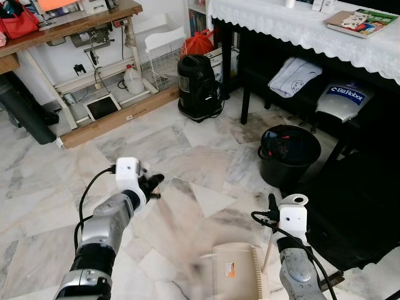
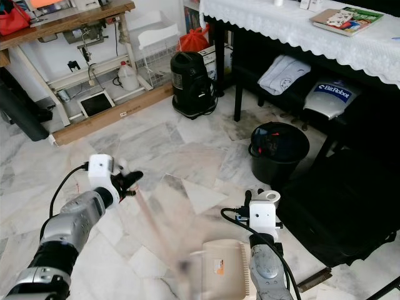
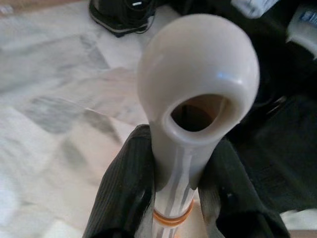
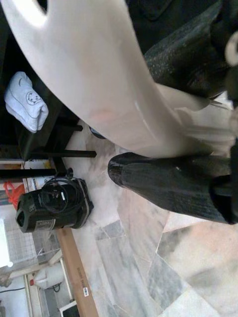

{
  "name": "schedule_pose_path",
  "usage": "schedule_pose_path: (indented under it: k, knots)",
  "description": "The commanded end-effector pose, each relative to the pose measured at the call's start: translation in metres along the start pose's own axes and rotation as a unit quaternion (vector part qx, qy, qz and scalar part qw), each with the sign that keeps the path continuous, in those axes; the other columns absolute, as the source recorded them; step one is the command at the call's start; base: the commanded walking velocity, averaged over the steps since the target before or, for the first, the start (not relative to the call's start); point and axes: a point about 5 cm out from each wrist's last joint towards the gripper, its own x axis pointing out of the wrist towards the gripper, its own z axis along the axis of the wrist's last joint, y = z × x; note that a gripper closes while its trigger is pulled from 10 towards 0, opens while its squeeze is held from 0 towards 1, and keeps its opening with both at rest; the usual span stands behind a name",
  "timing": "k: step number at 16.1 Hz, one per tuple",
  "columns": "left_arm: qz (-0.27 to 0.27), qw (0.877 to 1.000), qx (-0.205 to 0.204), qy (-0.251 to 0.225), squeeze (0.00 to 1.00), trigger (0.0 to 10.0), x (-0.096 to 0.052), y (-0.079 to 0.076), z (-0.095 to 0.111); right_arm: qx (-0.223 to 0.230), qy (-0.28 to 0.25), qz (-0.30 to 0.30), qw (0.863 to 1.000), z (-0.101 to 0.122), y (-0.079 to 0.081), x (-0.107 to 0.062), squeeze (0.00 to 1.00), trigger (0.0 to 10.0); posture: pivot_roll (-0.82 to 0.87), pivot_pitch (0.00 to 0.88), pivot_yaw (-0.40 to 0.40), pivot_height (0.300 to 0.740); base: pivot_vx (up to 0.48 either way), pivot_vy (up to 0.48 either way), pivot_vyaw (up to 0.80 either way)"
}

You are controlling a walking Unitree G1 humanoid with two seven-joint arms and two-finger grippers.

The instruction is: Sweep floor

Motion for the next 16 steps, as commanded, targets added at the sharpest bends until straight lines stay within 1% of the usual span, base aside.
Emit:
schedule_pose_path:
  k: [1,4,5,6,7,8,9,10,11,12,13,15,16]
  knots:
    - [-0.007,0.999,-0.054,-0.002,0.0,10.0,0.0,0.004,0.001,0.005,0.019,0.011,1.0,-0.007,0.006,-0.005,0.0,10.0,-0.05,0.086,0.11,0.74,0.0,0.0,0.0]
    - [-0.028,0.997,-0.077,-0.013,0.0,10.0,0.001,0.0,0.01,0.005,0.018,0.012,1.0,-0.007,0.007,-0.004,0.0,10.0,-0.05,0.084,0.113,0.74,0.0,0.0,0.0]
    - [-0.029,0.997,-0.07,-0.013,0.0,10.0,0.001,-0.002,0.011,0.005,0.018,0.011,1.0,-0.006,0.007,-0.003,0.0,10.0,-0.05,0.082,0.114,0.74,0.0,0.0,0.0]
    - [-0.029,0.998,-0.047,-0.015,0.0,10.0,0.001,-0.003,0.012,0.006,0.017,0.011,1.0,-0.006,0.007,-0.002,0.0,10.0,-0.06,0.079,0.114,0.74,0.0,0.0,0.0]
    - [-0.02,0.999,-0.004,-0.028,0.0,10.0,0.0,-0.002,0.016,0.006,0.016,0.01,1.0,-0.005,0.007,-0.002,0.0,10.0,-0.06,0.075,0.115,0.74,0.0,0.0,0.0]
    - [-0.006,0.996,0.067,-0.056,0.0,10.0,-0.002,-0.003,0.025,0.006,0.015,0.008,1.0,-0.005,0.006,-0.002,0.0,10.0,-0.06,0.072,0.115,0.74,0.0,0.0,0.0]
    - [-0.003,0.993,0.089,-0.08,0.0,10.0,-0.004,-0.005,0.033,0.006,0.015,0.005,1.0,-0.005,0.005,-0.002,0.0,10.0,-0.06,0.066,0.114,0.74,0.0,0.0,0.0]
    - [-0.017,0.99,0.093,-0.103,0.0,10.0,-0.008,-0.009,0.042,0.005,0.015,0.003,1.0,-0.005,0.004,-0.002,0.0,10.0,-0.06,0.06,0.114,0.74,0.0,0.0,0.0]
    - [-0.027,0.989,0.085,-0.114,0.0,10.0,-0.011,-0.011,0.048,0.005,0.015,0.002,1.0,-0.005,0.003,-0.002,0.0,10.0,-0.06,0.05,0.115,0.74,0.0,0.0,0.0]
    - [-0.034,0.989,0.066,-0.126,0.0,10.0,-0.014,-0.01,0.053,0.004,0.014,0.001,1.0,-0.005,0.003,-0.002,0.0,10.0,-0.06,0.047,0.115,0.74,0.0,0.0,0.0]
    - [-0.054,0.987,0.025,-0.151,0.0,10.0,-0.021,-0.007,0.067,0.005,0.011,-0.003,1.0,-0.004,0.002,-0.001,0.0,10.0,-0.07,0.038,0.115,0.74,0.0,0.0,0.0]
    - [-0.062,0.985,0.023,-0.161,0.0,10.0,-0.023,-0.007,0.072,0.007,0.01,-0.005,1.0,-0.004,0.002,0.0,0.0,10.0,-0.06,0.033,0.115,0.74,0.0,0.0,0.0]
    - [-0.061,0.984,0.033,-0.165,0.0,10.0,-0.023,-0.007,0.073,0.007,0.01,-0.004,1.0,-0.003,0.002,0.0,0.0,10.0,-0.06,0.022,0.116,0.74,0.0,0.0,0.0]
